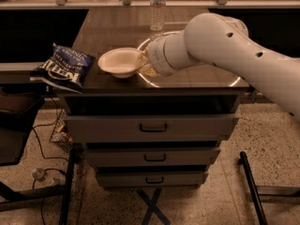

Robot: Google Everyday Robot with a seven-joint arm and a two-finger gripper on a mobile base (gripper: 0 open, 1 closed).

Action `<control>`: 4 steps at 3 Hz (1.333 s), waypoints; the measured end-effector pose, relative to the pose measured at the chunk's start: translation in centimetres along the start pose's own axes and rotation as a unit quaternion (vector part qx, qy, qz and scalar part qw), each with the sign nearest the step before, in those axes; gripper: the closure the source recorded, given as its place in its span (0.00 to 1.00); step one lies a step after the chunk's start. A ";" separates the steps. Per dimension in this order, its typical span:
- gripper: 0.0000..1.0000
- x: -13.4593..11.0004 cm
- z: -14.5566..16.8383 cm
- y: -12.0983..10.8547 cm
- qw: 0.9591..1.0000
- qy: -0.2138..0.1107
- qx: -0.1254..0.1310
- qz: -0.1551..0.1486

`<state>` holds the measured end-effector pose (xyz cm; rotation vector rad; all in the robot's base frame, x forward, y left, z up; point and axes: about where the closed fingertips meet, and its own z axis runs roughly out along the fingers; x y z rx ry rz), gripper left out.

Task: Move paper bowl near blue chip bag

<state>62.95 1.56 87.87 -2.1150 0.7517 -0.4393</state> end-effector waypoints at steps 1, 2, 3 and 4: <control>0.58 -0.1 0.1 0.0 1.000 -0.001 0.000 -0.001; 0.35 -0.3 0.2 -0.1 1.000 -0.002 -0.001 -0.002; 0.12 -0.4 0.2 -0.1 1.000 -0.003 -0.001 -0.002; 0.00 -0.5 0.3 -0.1 1.000 -0.004 -0.001 -0.003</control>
Offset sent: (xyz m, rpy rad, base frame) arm -0.0004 0.0013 -0.0002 -0.0007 0.0002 0.0024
